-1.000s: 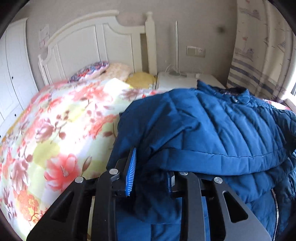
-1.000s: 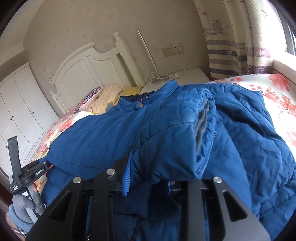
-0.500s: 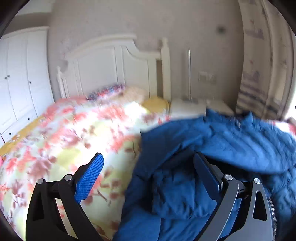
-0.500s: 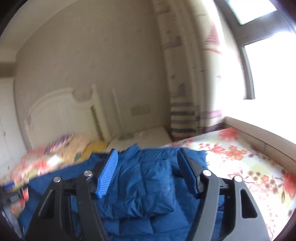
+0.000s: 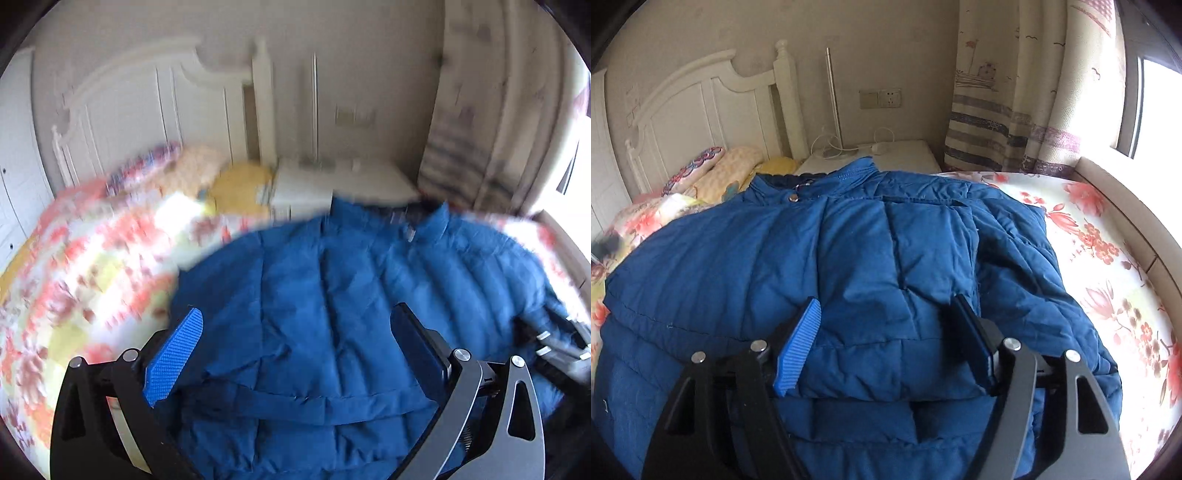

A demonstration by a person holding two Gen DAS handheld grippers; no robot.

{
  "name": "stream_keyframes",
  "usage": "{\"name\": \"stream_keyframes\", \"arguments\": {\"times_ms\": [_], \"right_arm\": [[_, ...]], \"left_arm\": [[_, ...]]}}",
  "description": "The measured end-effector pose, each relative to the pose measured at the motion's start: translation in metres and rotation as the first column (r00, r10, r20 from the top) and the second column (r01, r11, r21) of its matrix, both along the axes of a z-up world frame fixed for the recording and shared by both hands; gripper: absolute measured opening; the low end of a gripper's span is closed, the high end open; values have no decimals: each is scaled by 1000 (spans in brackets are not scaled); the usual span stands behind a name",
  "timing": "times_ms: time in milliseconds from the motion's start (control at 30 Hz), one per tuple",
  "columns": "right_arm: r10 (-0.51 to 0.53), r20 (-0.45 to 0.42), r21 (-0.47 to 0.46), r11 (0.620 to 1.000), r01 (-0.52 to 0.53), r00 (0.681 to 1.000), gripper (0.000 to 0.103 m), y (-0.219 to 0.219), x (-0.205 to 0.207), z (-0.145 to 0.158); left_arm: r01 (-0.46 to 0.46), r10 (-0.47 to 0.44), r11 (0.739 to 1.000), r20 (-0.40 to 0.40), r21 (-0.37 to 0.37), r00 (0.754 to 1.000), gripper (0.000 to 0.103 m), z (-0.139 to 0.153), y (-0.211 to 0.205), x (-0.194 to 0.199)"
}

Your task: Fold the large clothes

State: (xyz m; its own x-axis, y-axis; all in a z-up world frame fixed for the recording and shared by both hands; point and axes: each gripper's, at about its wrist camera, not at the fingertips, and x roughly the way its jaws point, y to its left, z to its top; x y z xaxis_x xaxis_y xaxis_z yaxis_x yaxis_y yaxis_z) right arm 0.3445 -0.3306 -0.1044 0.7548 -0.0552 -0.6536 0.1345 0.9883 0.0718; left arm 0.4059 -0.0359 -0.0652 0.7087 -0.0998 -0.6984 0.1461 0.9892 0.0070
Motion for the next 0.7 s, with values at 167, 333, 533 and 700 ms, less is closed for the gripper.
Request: {"name": "stream_keyframes", "arguments": {"times_ms": [167,333,533,700], "right_arm": [[-53,145,43,998,47,988,72,-14,-18,10],[-120,379,10,992,126,918,82,-15,-54,38],[50,305,-151,989,-4,951,86,29,-34,43],[132,68,-301,948,-106,989,89,61,21,47]], "left_arm": [[42,-41,996,-14,82,999,98,-43,-11,0],[50,-52,996,13,72,999,98,-42,-13,-6],[60,-62,996,24,66,998,98,-39,-12,-8],[63,-64,996,25,56,998,98,-39,-12,-8]]}}
